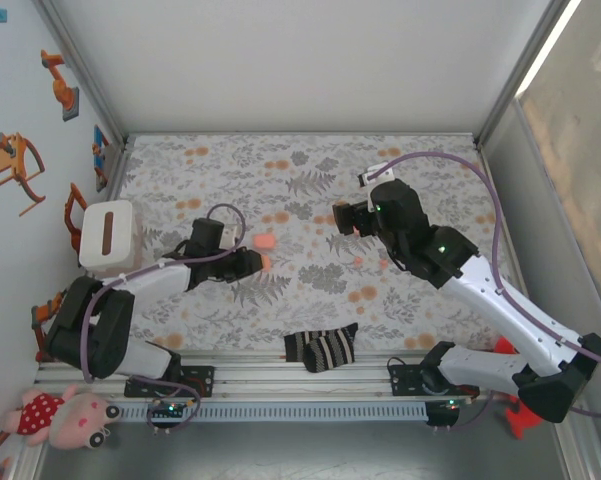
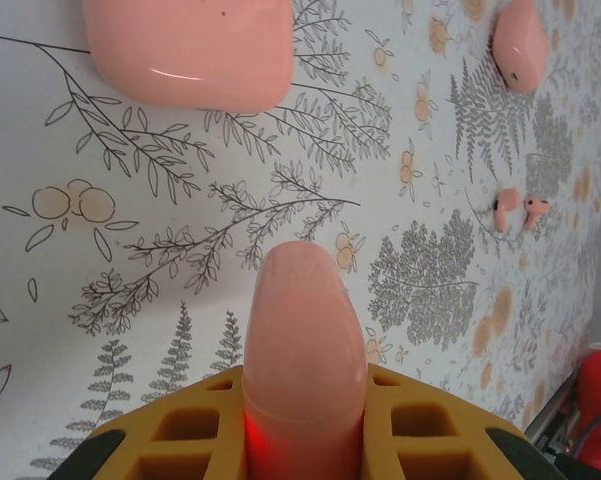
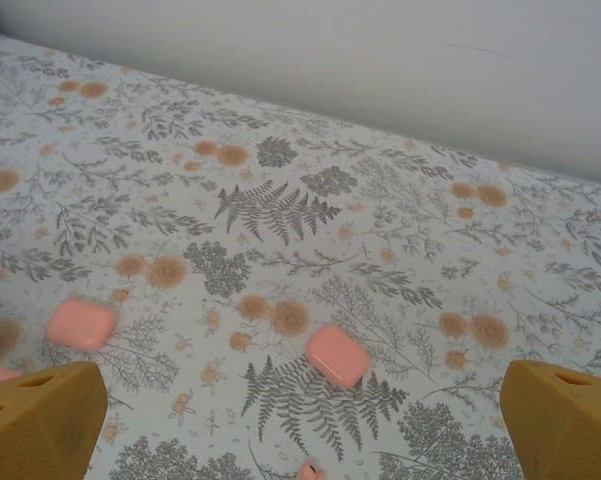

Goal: Insert wireless bluetooth earbuds into charging case

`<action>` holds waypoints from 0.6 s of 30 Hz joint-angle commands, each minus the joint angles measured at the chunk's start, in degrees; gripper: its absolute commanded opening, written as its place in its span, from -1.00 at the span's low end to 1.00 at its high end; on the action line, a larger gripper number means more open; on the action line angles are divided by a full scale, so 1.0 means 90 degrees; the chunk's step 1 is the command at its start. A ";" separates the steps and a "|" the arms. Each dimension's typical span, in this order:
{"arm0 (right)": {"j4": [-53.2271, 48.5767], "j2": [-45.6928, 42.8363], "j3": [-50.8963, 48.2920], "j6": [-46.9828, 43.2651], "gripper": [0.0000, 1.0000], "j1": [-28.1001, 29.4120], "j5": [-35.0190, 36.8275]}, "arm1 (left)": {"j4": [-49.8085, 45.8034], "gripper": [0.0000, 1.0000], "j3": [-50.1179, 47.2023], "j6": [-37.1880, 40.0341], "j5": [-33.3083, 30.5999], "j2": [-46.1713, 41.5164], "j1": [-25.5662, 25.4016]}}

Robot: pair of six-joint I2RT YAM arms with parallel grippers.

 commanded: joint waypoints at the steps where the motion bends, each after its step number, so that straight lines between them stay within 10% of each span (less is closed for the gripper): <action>1: -0.0107 -0.0147 -0.0093 0.0128 0.99 0.0024 0.0257 | 0.0176 -0.78 0.0135 -0.0160 -0.0047 0.0259 -0.0044; 18: -0.0413 -0.0030 0.0036 -0.0061 0.99 0.0008 0.0593 | -0.0100 0.14 0.0085 0.0015 -0.0682 0.0385 0.0024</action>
